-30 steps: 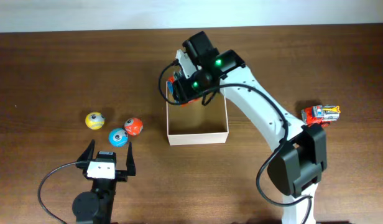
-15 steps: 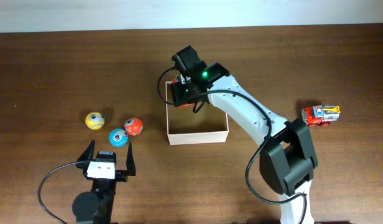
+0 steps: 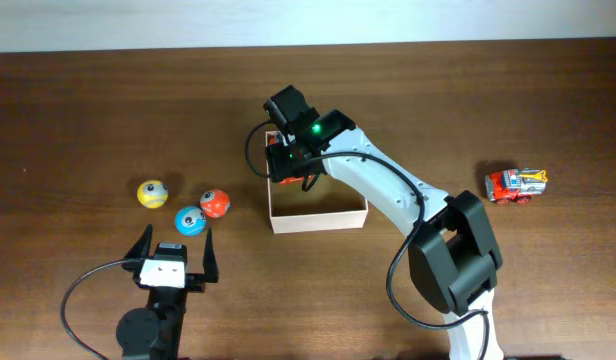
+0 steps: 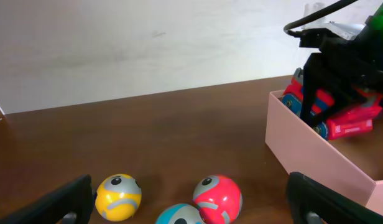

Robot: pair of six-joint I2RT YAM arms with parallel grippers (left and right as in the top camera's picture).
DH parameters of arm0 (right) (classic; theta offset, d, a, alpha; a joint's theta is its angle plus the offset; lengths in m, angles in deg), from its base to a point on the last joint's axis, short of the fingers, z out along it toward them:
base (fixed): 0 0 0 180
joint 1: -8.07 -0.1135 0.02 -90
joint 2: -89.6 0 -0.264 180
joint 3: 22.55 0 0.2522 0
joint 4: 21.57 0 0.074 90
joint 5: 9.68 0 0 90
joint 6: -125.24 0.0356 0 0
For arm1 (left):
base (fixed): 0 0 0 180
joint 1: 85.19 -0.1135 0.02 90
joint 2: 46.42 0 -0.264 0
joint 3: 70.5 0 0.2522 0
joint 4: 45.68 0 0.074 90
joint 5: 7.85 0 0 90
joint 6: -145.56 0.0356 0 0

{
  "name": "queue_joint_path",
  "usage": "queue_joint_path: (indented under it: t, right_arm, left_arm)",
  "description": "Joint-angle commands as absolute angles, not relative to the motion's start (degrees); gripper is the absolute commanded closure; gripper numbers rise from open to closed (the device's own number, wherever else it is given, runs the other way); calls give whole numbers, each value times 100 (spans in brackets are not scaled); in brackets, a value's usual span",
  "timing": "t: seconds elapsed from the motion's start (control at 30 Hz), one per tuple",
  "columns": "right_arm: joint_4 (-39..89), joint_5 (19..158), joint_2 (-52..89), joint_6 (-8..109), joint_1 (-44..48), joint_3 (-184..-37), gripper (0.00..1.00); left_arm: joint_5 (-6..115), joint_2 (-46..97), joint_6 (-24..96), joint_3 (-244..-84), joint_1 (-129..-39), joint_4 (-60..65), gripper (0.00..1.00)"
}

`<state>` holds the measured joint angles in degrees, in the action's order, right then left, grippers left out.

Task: Pack container
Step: 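Lift the fire truck and carry it left over the pink box, then lower the fire truck into the box and open the right gripper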

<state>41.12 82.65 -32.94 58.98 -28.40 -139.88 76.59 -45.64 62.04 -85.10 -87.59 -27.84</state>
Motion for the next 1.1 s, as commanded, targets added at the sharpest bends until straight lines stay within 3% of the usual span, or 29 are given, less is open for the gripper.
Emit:
queue_joint_path:
  t: [0.0, 0.63, 0.73, 1.07]
  right_arm:
    - [4097, 8014, -3340, 6237, -2879, -13931, 32]
    - [3581, 7813, -3366, 6576, -2879, -13745, 32]
    - [3579, 7813, -3366, 6576, -2879, -13745, 21]
    - [3579, 7813, -3368, 6550, -2879, -13745, 19]
  left_arm:
    - [7700, -4606, 6296, -8475, -8772, -2775, 1]
    - [7698, -4606, 6296, -8475, -8772, -2777, 1]
    - [7700, -4606, 6296, -8475, -8772, -2777, 1]
    - [7698, -4606, 6296, -8475, -8769, -2775, 1]
